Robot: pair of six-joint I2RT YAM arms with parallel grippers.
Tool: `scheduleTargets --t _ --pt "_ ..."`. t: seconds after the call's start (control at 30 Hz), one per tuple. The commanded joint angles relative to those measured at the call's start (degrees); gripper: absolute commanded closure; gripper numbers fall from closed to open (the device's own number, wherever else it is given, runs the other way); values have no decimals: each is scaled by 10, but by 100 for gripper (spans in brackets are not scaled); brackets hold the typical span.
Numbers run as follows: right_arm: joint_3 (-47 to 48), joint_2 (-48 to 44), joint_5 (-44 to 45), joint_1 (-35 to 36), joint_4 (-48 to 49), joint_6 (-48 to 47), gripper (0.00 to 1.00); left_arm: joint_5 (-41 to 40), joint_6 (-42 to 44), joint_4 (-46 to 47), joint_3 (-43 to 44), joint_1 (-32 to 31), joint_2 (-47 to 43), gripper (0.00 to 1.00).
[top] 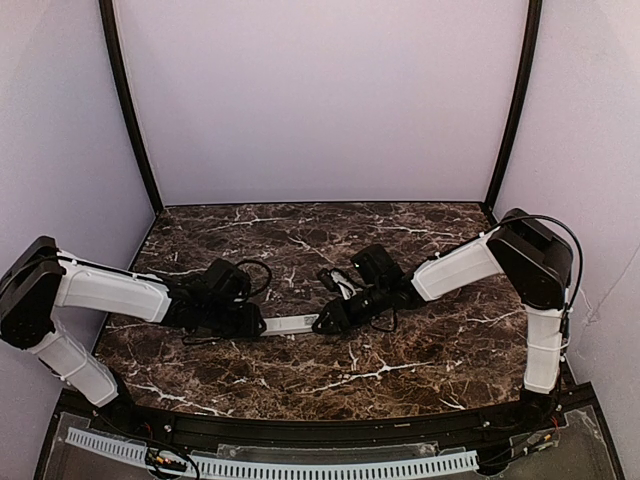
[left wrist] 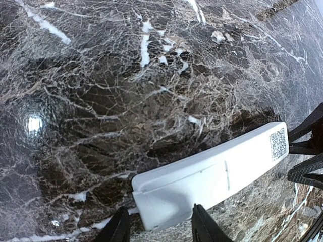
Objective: Load the batteries into the remote control
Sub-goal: Press the battery cover on the remote control.
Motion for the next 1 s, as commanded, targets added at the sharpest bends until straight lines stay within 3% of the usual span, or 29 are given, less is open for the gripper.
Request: scheduleTargets --t 0.0,0.57,0.97 --pt "5 3 2 -4 -6 -4 62 3 15 -12 5 2 11 59" --pt "5 2 13 -11 -8 -5 62 -4 34 -22 22 2 27 71" --pt "20 16 -3 -11 -7 -11 74 25 30 -18 27 2 55 79"
